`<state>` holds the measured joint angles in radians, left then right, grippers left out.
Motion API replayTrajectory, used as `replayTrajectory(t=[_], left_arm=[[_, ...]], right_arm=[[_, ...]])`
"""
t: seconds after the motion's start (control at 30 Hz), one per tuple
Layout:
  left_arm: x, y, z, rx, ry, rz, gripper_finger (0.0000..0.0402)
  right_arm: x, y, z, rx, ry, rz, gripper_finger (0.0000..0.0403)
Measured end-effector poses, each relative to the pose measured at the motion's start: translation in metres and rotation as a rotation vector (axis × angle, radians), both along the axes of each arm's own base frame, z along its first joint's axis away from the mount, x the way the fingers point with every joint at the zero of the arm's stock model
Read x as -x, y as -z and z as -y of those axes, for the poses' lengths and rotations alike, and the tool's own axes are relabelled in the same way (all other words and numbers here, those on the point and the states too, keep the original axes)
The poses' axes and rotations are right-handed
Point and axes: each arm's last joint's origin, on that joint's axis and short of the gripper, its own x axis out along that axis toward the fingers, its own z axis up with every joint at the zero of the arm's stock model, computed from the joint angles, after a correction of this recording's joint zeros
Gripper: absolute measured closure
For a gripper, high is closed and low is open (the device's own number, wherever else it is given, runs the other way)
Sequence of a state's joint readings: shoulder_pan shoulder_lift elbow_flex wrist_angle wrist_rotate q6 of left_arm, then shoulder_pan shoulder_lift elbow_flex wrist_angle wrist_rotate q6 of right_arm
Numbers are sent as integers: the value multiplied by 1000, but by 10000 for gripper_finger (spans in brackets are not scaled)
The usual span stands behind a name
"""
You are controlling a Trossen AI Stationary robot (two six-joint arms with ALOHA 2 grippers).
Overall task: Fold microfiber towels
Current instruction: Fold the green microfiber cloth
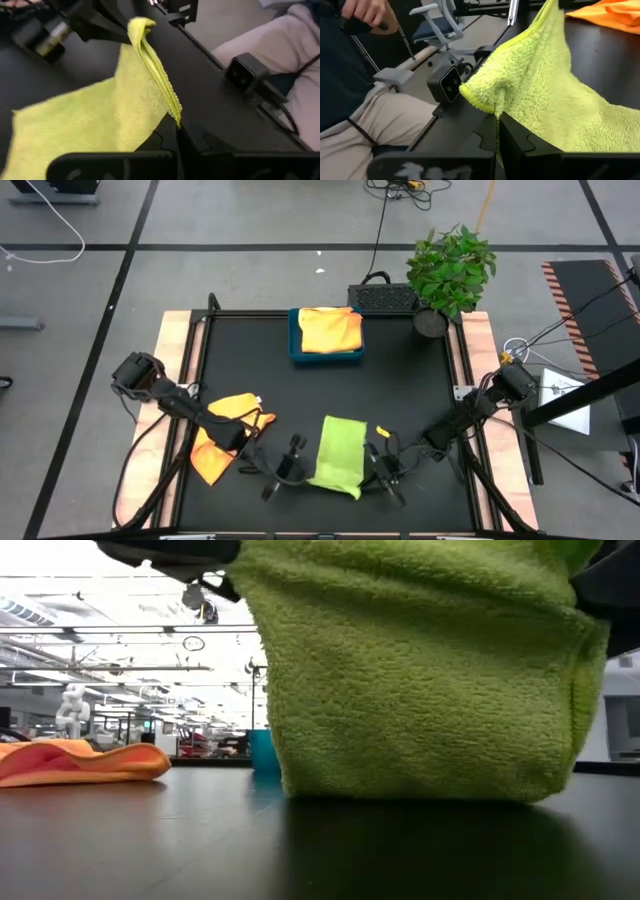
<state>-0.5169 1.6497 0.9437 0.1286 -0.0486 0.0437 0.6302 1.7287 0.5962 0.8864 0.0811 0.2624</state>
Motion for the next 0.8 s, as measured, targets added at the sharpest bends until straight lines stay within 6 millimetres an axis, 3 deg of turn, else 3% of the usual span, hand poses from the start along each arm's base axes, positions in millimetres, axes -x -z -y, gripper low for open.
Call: replayTrajectory(t=[0.1, 0.27, 0.47, 0.6, 0.8], left_arm=[[-8, -1, -15, -48, -25, -13, 401], [-19, 8, -60, -84, -149, -137, 401], [-29, 11, -106, -55, -195, -182, 401], [-37, 23, -126, -31, -190, -201, 401], [-45, 49, -139, -25, -212, -270, 401]], right_arm=[[0, 3, 3, 12, 54, -32, 403], [2, 14, 17, 12, 192, -95, 403], [25, 27, 44, -64, 381, -73, 403], [39, 36, 64, -109, 491, -83, 403], [39, 41, 75, -105, 544, -121, 403]])
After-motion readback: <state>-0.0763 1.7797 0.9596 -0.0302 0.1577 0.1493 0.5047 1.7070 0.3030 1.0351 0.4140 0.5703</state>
